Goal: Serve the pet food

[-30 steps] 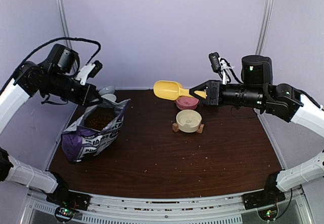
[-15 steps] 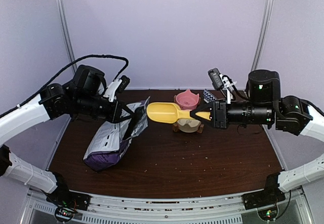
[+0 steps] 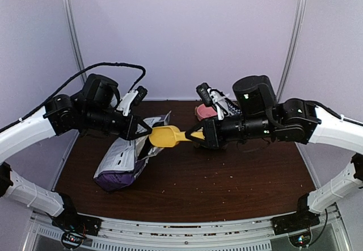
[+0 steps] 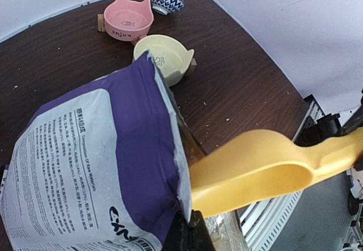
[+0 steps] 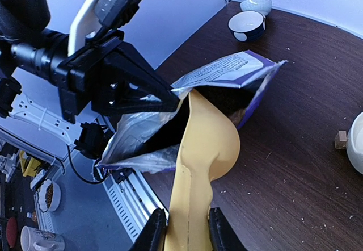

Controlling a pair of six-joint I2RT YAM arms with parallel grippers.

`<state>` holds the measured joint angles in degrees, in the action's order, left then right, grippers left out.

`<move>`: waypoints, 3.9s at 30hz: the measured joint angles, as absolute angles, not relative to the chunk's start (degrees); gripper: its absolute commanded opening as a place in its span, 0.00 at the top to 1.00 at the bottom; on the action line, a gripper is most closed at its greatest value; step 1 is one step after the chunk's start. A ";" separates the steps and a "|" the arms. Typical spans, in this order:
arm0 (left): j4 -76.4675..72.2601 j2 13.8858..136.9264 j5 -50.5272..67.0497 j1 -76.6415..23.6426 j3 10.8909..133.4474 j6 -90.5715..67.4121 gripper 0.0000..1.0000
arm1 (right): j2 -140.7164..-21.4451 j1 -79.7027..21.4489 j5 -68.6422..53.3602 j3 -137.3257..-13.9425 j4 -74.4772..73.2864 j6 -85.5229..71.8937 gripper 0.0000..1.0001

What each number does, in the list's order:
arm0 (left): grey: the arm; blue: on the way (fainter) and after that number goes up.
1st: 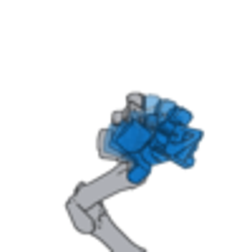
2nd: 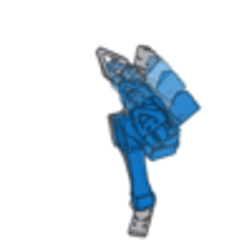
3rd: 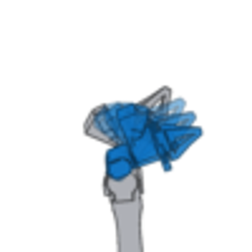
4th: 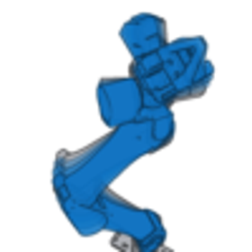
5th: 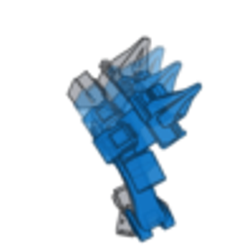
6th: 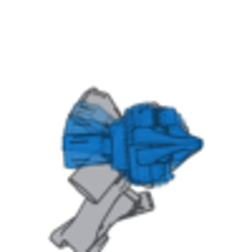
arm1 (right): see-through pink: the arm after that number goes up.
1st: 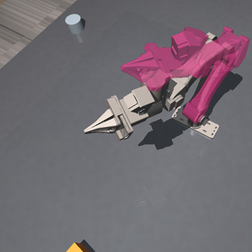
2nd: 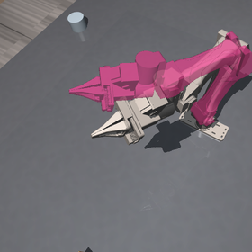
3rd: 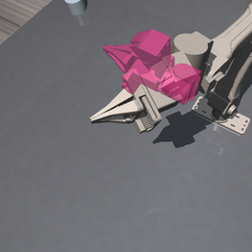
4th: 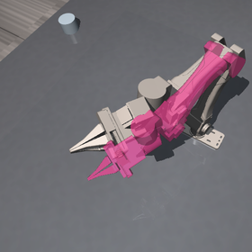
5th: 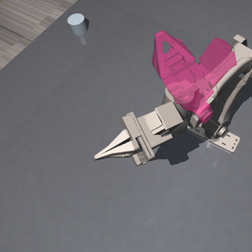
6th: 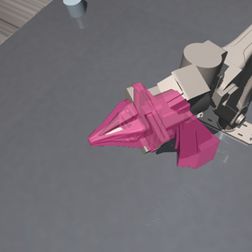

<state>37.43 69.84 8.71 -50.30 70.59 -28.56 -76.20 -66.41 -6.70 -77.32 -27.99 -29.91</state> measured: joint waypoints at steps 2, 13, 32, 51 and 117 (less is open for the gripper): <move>37.65 70.04 8.82 -51.27 70.72 -27.83 1.00 | -79.99 -66.74 -5.06 -79.96 -28.58 -30.20 1.00; 38.96 71.85 0.93 -55.51 73.91 -25.56 1.00 | -95.18 -67.48 2.07 -83.81 -30.15 -34.33 1.00; 34.52 74.76 6.52 -55.46 74.00 -26.50 1.00 | -105.34 -67.02 5.80 -83.61 -24.49 -37.91 1.00; 33.39 77.71 7.14 -55.48 73.82 -26.48 1.00 | -106.37 -62.87 -16.99 -80.29 -16.62 -37.19 1.00; 31.42 65.04 -8.75 -55.70 68.64 -29.30 1.00 | -63.88 -48.07 -41.06 -39.11 30.92 -84.27 1.00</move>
<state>31.42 65.04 -8.75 -55.70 68.64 -29.30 -63.88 -48.07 -41.06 -39.11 30.92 -84.27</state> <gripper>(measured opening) 0.011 0.240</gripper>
